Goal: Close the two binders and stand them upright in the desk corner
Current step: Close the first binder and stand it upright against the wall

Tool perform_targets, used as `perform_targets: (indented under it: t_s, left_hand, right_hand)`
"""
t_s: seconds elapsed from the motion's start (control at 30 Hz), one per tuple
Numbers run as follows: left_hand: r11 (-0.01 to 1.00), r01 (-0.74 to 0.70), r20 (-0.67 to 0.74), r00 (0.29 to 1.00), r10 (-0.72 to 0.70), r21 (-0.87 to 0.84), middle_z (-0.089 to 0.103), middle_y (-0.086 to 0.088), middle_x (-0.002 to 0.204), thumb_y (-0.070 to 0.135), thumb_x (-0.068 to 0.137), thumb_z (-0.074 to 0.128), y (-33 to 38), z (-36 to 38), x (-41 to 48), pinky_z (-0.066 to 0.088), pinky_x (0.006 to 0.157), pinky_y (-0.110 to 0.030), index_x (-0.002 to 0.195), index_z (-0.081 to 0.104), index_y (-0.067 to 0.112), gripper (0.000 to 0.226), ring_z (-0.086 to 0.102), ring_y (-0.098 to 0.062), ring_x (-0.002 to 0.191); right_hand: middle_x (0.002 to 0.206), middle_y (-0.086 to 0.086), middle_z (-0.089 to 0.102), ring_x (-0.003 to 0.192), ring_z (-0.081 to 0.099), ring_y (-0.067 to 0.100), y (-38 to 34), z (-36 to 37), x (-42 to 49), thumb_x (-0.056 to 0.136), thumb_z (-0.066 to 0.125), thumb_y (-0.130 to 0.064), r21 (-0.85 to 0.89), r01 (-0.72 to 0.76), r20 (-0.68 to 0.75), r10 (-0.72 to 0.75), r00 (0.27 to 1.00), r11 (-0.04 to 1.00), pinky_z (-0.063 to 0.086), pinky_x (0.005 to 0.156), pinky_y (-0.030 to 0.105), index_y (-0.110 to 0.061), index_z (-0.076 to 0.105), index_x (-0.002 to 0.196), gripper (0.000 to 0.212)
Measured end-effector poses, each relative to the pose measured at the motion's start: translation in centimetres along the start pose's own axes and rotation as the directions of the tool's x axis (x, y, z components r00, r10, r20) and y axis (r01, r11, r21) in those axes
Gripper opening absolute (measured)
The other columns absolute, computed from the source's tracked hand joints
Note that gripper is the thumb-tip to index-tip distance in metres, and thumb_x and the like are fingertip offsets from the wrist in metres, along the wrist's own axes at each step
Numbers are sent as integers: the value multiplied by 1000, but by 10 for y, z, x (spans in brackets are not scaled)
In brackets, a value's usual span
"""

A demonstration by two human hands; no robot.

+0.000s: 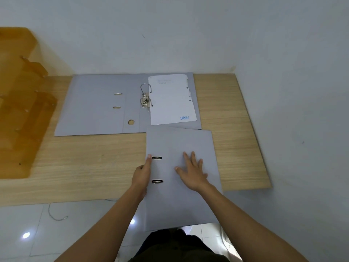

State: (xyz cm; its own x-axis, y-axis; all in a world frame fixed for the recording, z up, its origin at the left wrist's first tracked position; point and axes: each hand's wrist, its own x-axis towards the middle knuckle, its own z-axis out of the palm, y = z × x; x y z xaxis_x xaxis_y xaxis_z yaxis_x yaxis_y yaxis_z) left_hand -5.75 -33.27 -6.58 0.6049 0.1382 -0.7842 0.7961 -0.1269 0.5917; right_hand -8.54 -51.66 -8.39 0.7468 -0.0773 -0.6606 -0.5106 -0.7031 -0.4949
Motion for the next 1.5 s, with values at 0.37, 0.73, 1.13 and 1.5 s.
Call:
perform_targets:
  t_s: [0.37,0.73,1.13,1.5]
  left_hand:
    - [984,11,678,727,113,-176,73,-5,129,80,79,56,61,48,-29,61,86,-39,120,76,36,63,71,-25,118]
    - [946,-264,756,577,311,-187,72,2,132,63,84,65,114,73,-56,56,98,-33,138,62,28,65,67,-17,123]
    - [650,-747,713,381,589,-138,73,9,124,18,75,88,173,135,-49,60,85,-27,142,49,25,79,70,-11,113]
    - [569,-822,749,393,533,26,59,22,139,16,77,86,193,213,-13,53,90,-10,158,26,28,101,56,-6,126]
  right_hand:
    - [171,-7,-6,157,-8,23,-21,-43,-30,98,16,-67,455,-2,-309,160,937,891,-6,122,58,-40,-2,159,69]
    - [168,-18,11,154,9,2,-50,-108,-70,99,20,-66,433,312,-537,-36,843,846,12,126,40,-37,6,161,69]
    - [142,-23,57,124,60,1,-25,-192,-79,87,72,-39,357,624,-727,-213,653,695,57,84,19,-44,40,150,71]
    - [138,-14,64,128,59,5,49,-238,-39,79,80,-34,437,565,-707,-121,697,700,54,93,21,-30,49,147,74]
